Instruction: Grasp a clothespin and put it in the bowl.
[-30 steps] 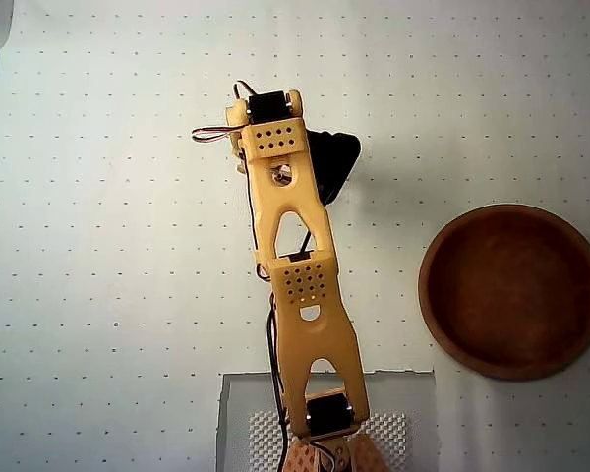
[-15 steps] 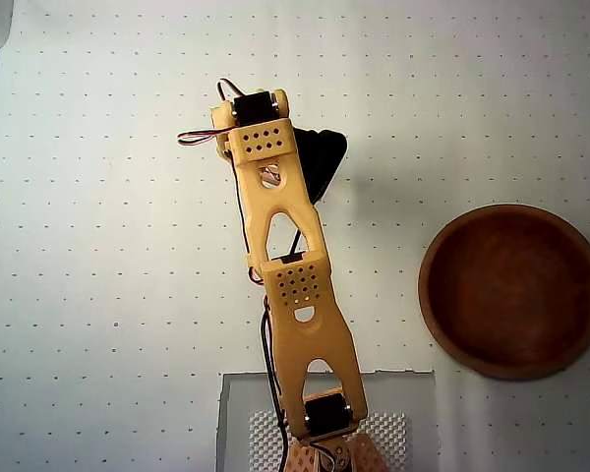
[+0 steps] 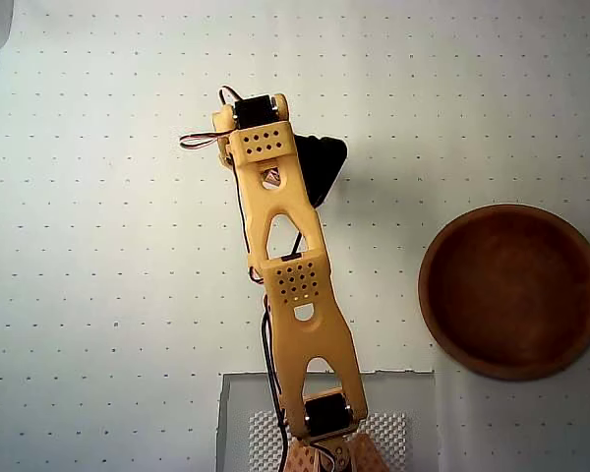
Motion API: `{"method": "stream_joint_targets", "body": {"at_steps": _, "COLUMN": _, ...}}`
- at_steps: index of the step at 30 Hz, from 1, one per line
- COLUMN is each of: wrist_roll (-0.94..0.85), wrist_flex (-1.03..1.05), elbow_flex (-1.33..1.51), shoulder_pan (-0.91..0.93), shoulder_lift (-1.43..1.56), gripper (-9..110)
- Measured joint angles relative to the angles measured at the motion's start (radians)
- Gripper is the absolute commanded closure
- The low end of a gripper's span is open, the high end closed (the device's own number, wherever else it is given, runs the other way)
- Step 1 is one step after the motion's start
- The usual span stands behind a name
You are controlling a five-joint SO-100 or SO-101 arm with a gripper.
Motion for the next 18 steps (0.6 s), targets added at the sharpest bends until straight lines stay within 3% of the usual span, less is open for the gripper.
{"method": "stream_joint_targets", "body": {"at_steps": 18, "wrist_roll": 0.000, "wrist_flex": -0.006, "elbow_flex": -0.008, "shoulder_pan": -0.012, "shoulder_lift": -0.058, "gripper": 84}}
